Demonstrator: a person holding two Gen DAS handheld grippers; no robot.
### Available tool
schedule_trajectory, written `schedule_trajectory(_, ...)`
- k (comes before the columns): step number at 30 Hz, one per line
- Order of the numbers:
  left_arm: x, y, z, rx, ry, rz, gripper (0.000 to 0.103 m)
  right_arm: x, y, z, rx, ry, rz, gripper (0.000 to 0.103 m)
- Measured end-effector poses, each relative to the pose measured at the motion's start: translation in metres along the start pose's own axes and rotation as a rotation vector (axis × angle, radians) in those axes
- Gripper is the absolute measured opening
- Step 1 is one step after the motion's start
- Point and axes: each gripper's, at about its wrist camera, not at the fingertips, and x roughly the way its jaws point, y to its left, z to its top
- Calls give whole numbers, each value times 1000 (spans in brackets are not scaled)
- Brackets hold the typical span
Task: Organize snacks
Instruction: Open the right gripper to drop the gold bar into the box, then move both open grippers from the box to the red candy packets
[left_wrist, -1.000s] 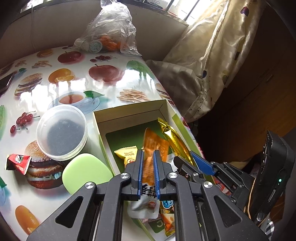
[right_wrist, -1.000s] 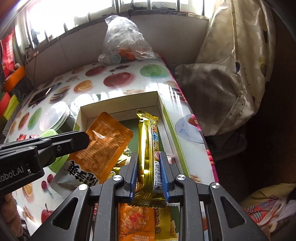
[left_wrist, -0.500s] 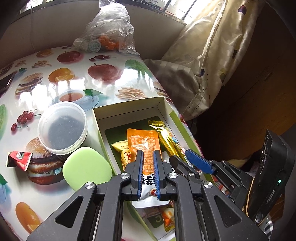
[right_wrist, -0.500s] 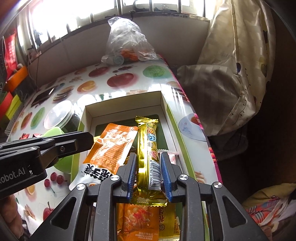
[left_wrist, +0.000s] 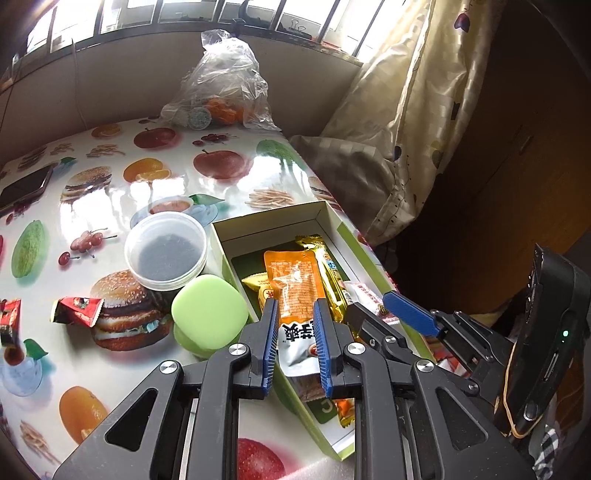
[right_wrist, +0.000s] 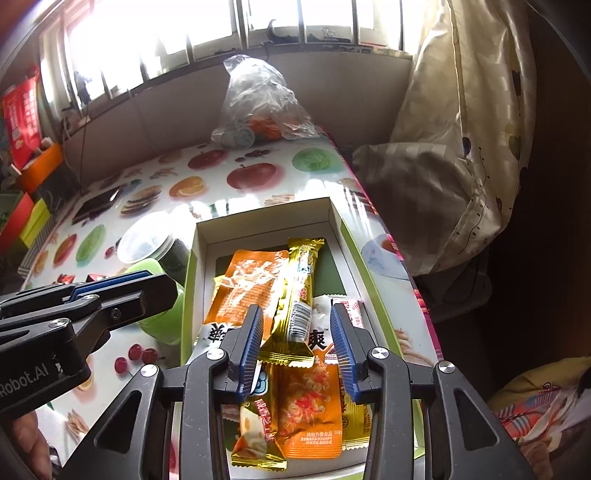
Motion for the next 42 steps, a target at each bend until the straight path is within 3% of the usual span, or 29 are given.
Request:
schedule_trajectory(25,-79,53,-42,-43,-133,137,21,-46,73,-14,-67,-77,97,41)
schedule_trajectory(42,-99,111,-66,-141,-131,191,21,-39,124,-20,-165,-64,169,46)
